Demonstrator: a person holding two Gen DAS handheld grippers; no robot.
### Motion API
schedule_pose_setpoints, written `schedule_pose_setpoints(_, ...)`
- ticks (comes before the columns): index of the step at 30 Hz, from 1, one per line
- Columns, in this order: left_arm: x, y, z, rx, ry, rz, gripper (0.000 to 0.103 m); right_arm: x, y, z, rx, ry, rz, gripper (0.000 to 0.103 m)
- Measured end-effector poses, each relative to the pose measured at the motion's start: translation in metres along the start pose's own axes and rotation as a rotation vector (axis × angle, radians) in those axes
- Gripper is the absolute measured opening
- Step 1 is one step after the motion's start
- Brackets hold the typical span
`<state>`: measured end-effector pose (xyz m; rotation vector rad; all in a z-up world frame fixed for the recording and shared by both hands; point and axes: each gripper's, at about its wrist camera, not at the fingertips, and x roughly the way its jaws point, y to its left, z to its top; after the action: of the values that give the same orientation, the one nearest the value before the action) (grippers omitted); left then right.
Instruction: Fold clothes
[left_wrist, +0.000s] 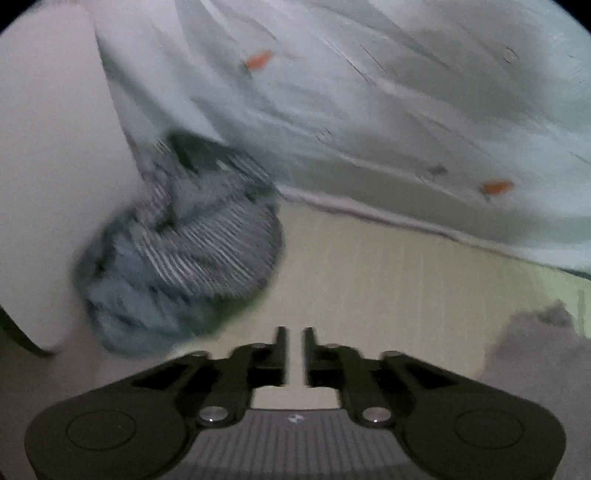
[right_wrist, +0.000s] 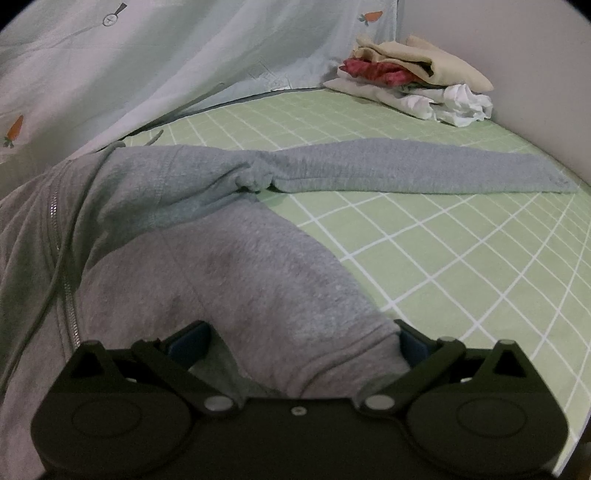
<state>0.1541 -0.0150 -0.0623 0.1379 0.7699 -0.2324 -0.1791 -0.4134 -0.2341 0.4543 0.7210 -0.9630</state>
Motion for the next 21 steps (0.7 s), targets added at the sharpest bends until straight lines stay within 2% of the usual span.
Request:
schedule_pose_setpoints(2, -0.001, -0.004, -0.019, 0.046, 0.036, -0.051, 0.031, 0.0, 0.0, -0.001, 0.001, -0.006, -0.001, 0.103)
schedule_pose_setpoints(3, -0.001, -0.007, -0.03, 0.091, 0.05, -0.052, 0.032, 0.0, 0.0, -0.001, 0.003, -0.008, -0.003, 0.103)
schedule_pose_setpoints(5, -0.005, -0.019, -0.052, 0.159, 0.076, -0.041, 0.042, 0.0, 0.001, -0.001, 0.006, -0.011, -0.008, 0.103)
schedule_pose_setpoints(8, -0.011, -0.026, -0.079, 0.203, 0.099, -0.042, 0.05, 0.0, 0.003, -0.002, 0.009, -0.014, -0.012, 0.103)
schedule_pose_setpoints(12, -0.001, -0.033, -0.105, 0.239, 0.154, -0.054, 0.056, -0.001, 0.003, -0.003, 0.009, -0.015, -0.014, 0.103)
schedule_pose_setpoints(15, 0.021, -0.035, -0.117, 0.243, 0.199, 0.021, 0.056, -0.001, 0.003, -0.003, 0.01, -0.016, -0.014, 0.103)
schedule_pose_setpoints(17, 0.035, -0.03, -0.119, 0.21, 0.23, 0.076, 0.056, -0.001, 0.003, -0.003, 0.011, -0.017, -0.014, 0.103)
schedule_pose_setpoints(19, 0.047, -0.02, -0.118, 0.148, 0.268, 0.094, 0.05, -0.002, 0.004, -0.004, 0.012, -0.018, -0.015, 0.103)
schedule_pose_setpoints(20, 0.051, -0.014, -0.116, 0.116, 0.283, 0.089, 0.03, -0.002, 0.003, -0.004, 0.012, -0.019, -0.015, 0.103)
schedule_pose_setpoints(21, 0.052, -0.009, -0.113, 0.086, 0.29, 0.074, 0.019, -0.002, 0.003, -0.004, 0.013, -0.021, -0.015, 0.103)
